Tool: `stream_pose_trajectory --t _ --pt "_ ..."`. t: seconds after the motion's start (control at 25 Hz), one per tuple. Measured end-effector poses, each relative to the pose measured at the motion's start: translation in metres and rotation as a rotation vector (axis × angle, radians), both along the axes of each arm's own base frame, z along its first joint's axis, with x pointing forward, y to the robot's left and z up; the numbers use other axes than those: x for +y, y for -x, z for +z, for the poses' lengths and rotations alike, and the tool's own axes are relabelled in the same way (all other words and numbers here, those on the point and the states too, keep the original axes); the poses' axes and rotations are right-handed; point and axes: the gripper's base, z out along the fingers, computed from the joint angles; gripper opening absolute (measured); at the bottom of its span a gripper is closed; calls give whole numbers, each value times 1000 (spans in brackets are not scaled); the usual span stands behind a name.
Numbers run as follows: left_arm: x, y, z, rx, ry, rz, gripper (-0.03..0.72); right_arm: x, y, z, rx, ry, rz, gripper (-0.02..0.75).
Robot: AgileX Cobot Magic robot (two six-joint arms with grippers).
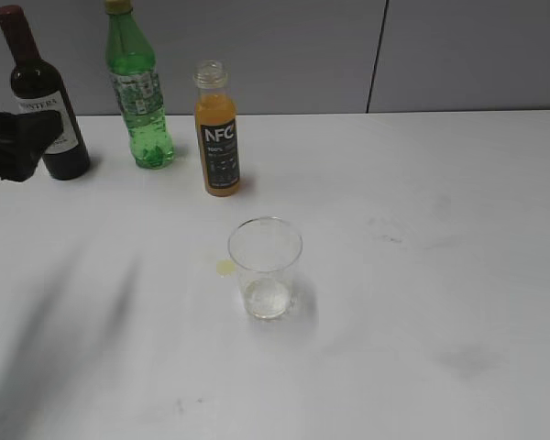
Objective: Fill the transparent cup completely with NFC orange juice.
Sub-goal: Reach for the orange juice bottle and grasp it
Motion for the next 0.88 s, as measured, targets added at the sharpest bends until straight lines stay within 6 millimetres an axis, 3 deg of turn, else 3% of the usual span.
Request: stream_pose_trajectory --t 0.2,0.44,0.88 --pt "-14 -7 -19 -10 -15 -152 596 0 0 0 0 0 0 588" --pt "-13 -22 -43 1 90 -215 591 0 0 0 0 0 0 588" --pt "-25 -87 -77 11 50 -335 624 0 0 0 0 0 0 588"
